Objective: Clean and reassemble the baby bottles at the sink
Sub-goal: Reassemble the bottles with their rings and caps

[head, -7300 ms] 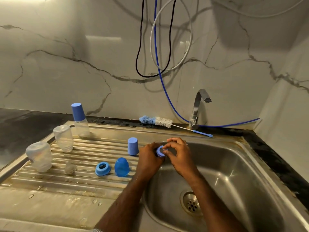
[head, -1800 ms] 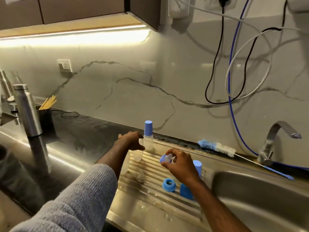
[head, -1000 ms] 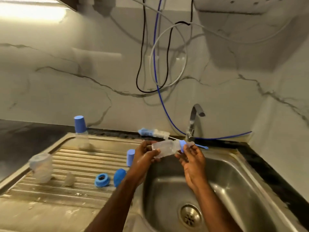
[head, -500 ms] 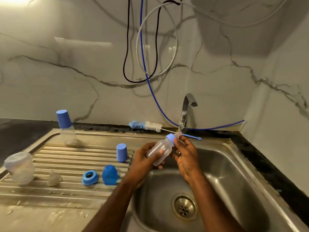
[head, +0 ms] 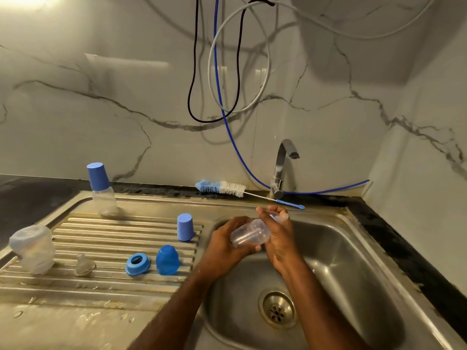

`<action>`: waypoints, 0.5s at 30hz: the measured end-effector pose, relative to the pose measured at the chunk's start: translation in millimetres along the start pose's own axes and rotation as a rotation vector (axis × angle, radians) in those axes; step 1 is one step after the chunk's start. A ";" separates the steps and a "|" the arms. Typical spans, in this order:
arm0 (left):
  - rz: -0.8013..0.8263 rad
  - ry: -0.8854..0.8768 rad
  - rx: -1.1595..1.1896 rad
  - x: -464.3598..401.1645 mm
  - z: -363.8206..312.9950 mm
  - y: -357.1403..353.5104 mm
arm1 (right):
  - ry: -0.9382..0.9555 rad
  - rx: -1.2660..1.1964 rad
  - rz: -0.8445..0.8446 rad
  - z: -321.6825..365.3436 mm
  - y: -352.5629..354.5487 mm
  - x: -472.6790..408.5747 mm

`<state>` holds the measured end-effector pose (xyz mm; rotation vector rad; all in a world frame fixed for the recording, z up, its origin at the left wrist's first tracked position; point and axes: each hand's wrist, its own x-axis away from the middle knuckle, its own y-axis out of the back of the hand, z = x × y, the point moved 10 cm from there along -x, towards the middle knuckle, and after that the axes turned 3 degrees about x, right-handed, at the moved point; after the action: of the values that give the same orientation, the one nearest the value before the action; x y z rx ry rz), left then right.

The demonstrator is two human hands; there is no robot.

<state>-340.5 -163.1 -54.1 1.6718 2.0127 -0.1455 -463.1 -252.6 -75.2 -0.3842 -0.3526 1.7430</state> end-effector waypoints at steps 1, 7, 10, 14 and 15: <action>0.017 -0.005 0.020 0.3 0.1 -4.7 | 0.010 -0.032 0.017 1.9 -1.8 -1.2; -0.079 0.190 0.393 2.1 13.9 -2.2 | -0.202 -0.394 0.225 -6.6 -15.6 9.9; -0.049 0.435 0.721 8.4 30.6 -11.9 | -0.167 -0.249 0.250 -3.4 -15.1 10.2; 0.133 0.637 0.875 20.7 35.9 -32.9 | -0.139 -0.133 0.173 -8.8 -8.4 5.7; 0.141 0.605 0.840 19.5 35.2 -32.7 | -0.154 -0.168 0.185 -11.5 -9.9 6.0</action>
<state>-362.3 -167.5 -101.0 2.6151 2.4350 -0.5524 -450.4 -244.4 -81.6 -0.4151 -0.5931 1.9356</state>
